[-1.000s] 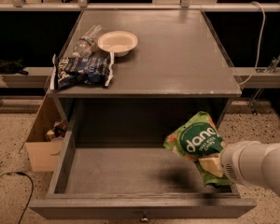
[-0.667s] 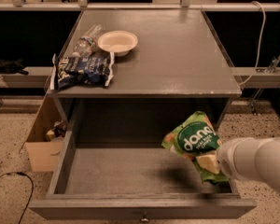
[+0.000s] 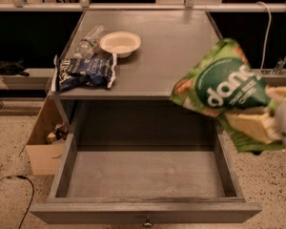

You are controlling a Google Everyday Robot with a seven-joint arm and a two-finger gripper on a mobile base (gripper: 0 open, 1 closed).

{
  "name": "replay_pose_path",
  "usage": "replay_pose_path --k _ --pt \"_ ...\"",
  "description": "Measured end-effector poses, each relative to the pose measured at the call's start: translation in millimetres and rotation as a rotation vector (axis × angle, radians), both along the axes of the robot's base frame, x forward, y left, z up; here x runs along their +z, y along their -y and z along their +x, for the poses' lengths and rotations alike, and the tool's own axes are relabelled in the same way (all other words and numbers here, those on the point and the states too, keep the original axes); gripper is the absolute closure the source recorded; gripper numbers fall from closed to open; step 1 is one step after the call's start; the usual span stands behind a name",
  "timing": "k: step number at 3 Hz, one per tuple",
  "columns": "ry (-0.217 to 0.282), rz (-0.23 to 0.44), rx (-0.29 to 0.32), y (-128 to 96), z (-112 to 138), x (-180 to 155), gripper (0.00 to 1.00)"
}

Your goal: Pick green rice chip bag from top drawer and place on counter

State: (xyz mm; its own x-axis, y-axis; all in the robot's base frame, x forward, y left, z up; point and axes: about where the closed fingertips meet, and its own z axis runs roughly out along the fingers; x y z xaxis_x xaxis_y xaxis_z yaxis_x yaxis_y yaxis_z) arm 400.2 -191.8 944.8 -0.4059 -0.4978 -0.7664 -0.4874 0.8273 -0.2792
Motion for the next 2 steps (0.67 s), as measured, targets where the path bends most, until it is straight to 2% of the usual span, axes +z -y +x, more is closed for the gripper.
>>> replay_pose_path --k 1,2 --pt "0.044 -0.001 0.009 -4.0 -2.9 23.6 1.00" --pt "0.061 -0.014 0.003 -2.1 -5.6 29.6 1.00"
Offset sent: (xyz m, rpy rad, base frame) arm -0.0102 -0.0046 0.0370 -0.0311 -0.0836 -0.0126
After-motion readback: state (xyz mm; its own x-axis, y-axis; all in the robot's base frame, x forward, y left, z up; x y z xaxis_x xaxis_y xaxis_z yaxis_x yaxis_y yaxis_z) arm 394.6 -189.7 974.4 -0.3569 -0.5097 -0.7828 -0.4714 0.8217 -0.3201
